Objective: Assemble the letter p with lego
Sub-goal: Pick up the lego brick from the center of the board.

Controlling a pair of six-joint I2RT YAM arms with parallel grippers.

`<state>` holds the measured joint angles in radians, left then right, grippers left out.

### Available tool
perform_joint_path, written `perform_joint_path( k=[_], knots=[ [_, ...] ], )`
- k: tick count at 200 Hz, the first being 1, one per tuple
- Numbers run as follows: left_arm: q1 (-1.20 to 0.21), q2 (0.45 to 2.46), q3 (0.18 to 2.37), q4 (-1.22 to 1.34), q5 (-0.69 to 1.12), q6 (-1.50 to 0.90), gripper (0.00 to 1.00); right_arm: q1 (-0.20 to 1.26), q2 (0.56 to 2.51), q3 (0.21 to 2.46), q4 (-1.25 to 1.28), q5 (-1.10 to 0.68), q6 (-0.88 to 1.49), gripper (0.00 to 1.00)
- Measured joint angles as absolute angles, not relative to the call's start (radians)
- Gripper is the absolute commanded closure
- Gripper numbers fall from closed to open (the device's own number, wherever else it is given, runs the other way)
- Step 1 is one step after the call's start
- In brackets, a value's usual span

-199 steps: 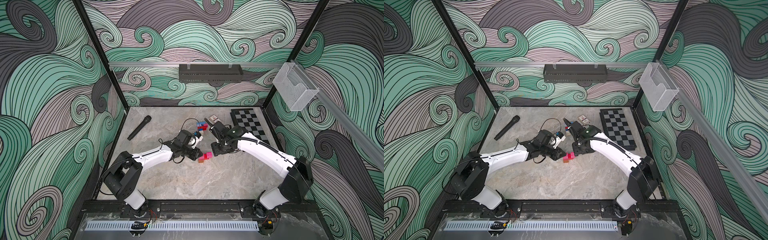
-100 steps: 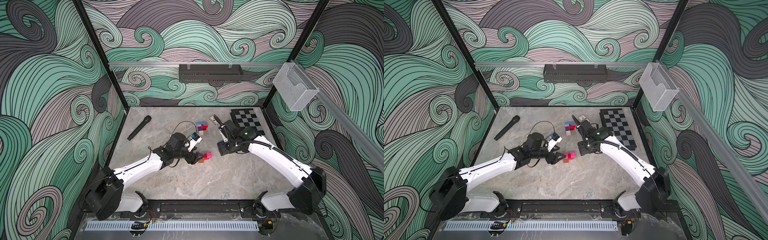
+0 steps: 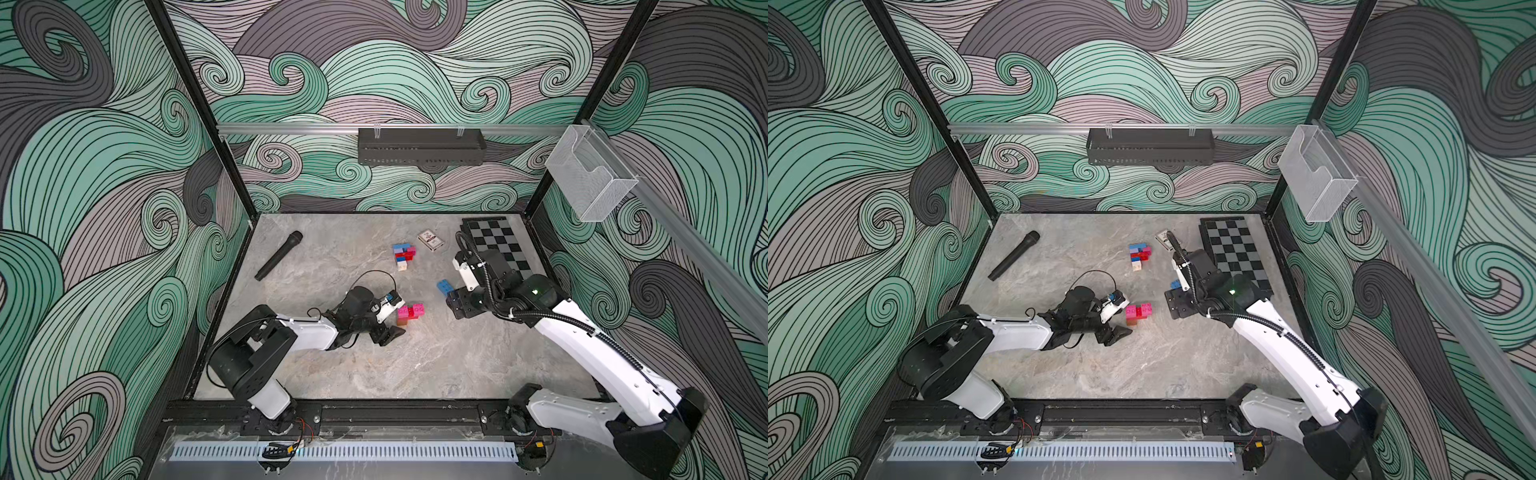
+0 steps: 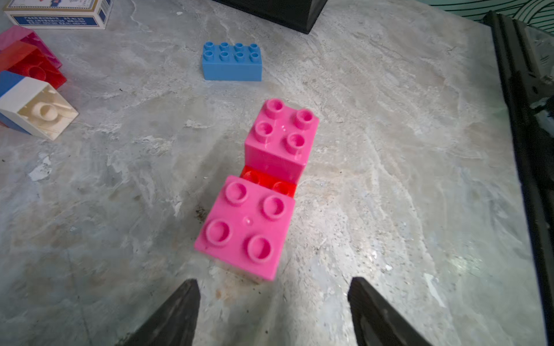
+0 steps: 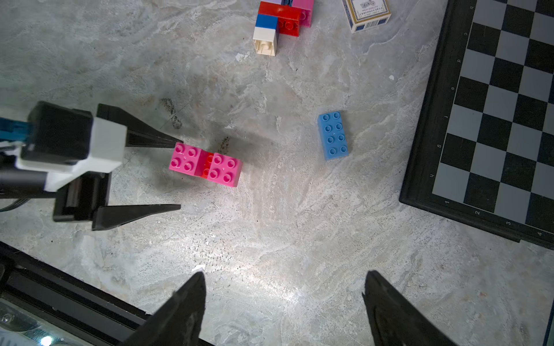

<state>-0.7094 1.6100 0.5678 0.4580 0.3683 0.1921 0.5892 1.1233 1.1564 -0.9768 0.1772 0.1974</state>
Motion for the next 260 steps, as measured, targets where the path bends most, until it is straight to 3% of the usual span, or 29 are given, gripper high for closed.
perform_joint_path(
  k=[86, 122, 152, 173, 209, 260],
  knots=[
    [-0.709, 1.783, 0.640, 0.603, 0.364, 0.202, 0.24, 0.562, 1.073, 1.092, -0.971, 0.174, 0.185, 0.15],
    [-0.709, 1.784, 0.639, 0.632, 0.374, 0.197, 0.39, 0.560, 1.093, 1.092, -0.966, 0.175, 0.186, 0.16],
    [-0.709, 1.784, 0.614, 0.667, 0.379, 0.166, 0.68, 0.556, 1.099, 1.087, -0.955, 0.175, 0.186, 0.17],
    [-0.709, 1.779, 0.599, 0.681, 0.384, 0.152, 0.81, 0.549, 1.114, 1.083, -0.946, 0.173, 0.186, 0.19],
    [-0.715, 1.744, 0.588, 0.645, 0.382, 0.138, 0.89, 0.495, 1.222, 1.083, -0.893, 0.136, 0.173, 0.21],
    [-0.744, 1.728, 0.592, 0.592, 0.377, 0.183, 0.94, 0.419, 1.576, 1.138, -0.809, 0.100, 0.102, 0.23]
  ],
)
